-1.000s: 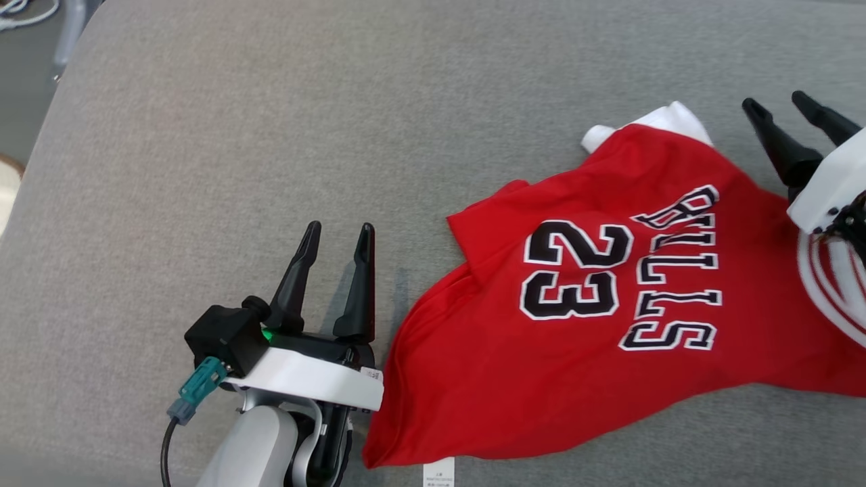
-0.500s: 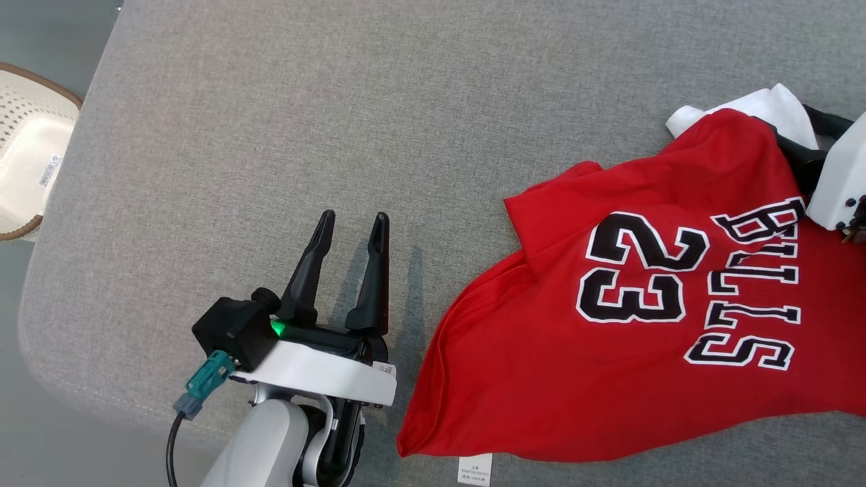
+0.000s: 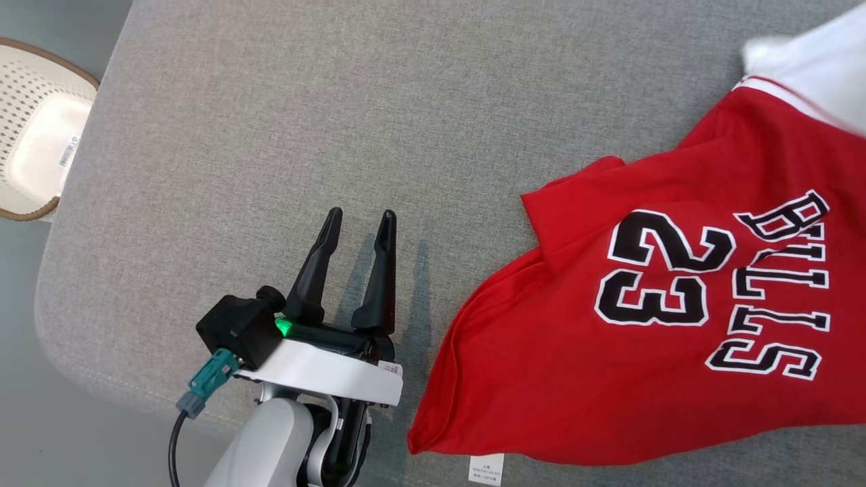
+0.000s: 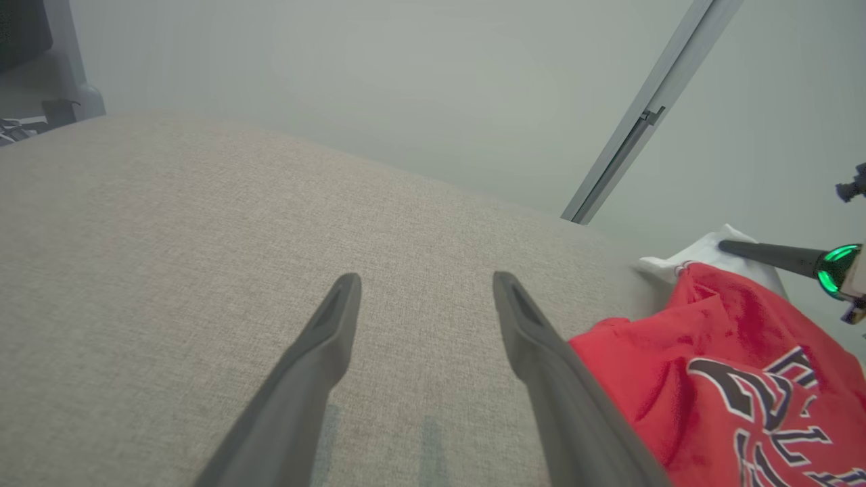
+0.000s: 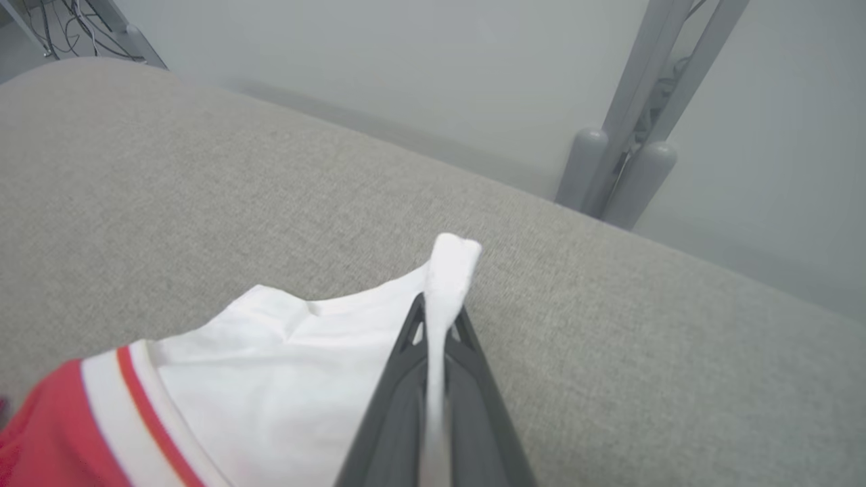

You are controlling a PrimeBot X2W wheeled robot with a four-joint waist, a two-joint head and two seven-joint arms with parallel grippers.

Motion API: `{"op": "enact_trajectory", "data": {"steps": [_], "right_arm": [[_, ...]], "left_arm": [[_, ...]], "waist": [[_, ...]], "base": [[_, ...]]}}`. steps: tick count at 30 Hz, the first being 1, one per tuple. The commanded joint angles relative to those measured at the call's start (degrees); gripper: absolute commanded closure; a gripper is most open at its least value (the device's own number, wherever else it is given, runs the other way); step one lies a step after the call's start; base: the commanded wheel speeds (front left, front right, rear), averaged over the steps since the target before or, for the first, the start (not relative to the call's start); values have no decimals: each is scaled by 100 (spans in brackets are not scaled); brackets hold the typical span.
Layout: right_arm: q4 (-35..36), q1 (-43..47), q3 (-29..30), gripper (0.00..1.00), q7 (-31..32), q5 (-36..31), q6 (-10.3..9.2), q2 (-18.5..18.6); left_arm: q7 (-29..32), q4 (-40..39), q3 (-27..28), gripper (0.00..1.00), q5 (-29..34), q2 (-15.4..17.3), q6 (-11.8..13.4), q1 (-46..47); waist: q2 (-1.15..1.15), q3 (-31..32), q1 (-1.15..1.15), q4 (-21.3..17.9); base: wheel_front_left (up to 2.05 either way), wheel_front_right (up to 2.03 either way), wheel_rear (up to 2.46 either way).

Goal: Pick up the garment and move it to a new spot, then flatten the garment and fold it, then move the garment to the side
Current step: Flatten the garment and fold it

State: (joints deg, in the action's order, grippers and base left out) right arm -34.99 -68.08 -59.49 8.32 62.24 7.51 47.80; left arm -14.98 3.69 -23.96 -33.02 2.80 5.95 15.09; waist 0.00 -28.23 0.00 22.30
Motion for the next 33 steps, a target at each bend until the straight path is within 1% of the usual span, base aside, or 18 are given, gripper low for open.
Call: {"op": "enact_trajectory", "data": {"steps": [1, 5, 9, 13, 16, 17, 18, 22, 26, 30, 33], "right_arm": [[-109, -281, -8, 100, -192, -141, -4, 76], [-538, -1019, -8, 100, -730, -538, -4, 164], [-1116, -1675, -49, 100, -1269, -1116, -4, 142], [-1858, -2148, 70, 100, -1760, -1461, -4, -25], [-2336, -2250, 168, 100, -1938, -1455, -4, -223], [-2412, -2233, 154, 92, -1991, -1466, -4, -292], [-2468, -2191, 148, 0, -2008, -1437, -4, -361], [-2471, -1908, -9, 0, -1952, -1258, -4, -515], [-2349, -1571, -174, 0, -1955, -1017, -4, -603], [-2098, -1264, -306, 0, -2137, -816, -4, -705], [-1846, -1006, -333, 0, -2272, -664, -4, -786]], "left_arm": [[-26, -30, -8, 0, -47, 23, 18, 89], [-26, -63, -65, 0, -113, 23, 28, 96], [-26, -124, -136, 0, -179, 23, 59, 120], [-26, -178, -191, 0, -238, 24, 76, 117], [-26, -215, -196, 0, -262, 22, 78, 110], [-26, -222, -192, 0, -271, 22, 85, 113], [-26, -227, -185, 0, -277, 22, 93, 116], [-26, -211, -147, 0, -282, 22, 128, 159], [-26, -166, -61, 0, -202, 24, 109, 212], [-26, -88, 103, 0, -76, 24, 60, 219], [-26, -25, 257, 0, 35, 23, 24, 223]], "waist": [[0, -30, 0, 32], [0, -84, 0, 107], [0, -169, 0, 190], [0, -239, 0, 284], [0, -288, 0, 328], [0, -303, 0, 334], [0, -315, 0, 335], [0, -316, 0, 270], [0, -170, 0, 88], [0, 101, 0, -224], [0, 352, 0, -533]], "base": [[0, 0, 0], [0, 0, 0], [0, 0, 0], [0, 0, 0], [0, 0, 0], [0, 0, 0], [0, 0, 0], [0, 0, 0], [0, 0, 0], [0, 0, 0], [0, 0, 0]]}}
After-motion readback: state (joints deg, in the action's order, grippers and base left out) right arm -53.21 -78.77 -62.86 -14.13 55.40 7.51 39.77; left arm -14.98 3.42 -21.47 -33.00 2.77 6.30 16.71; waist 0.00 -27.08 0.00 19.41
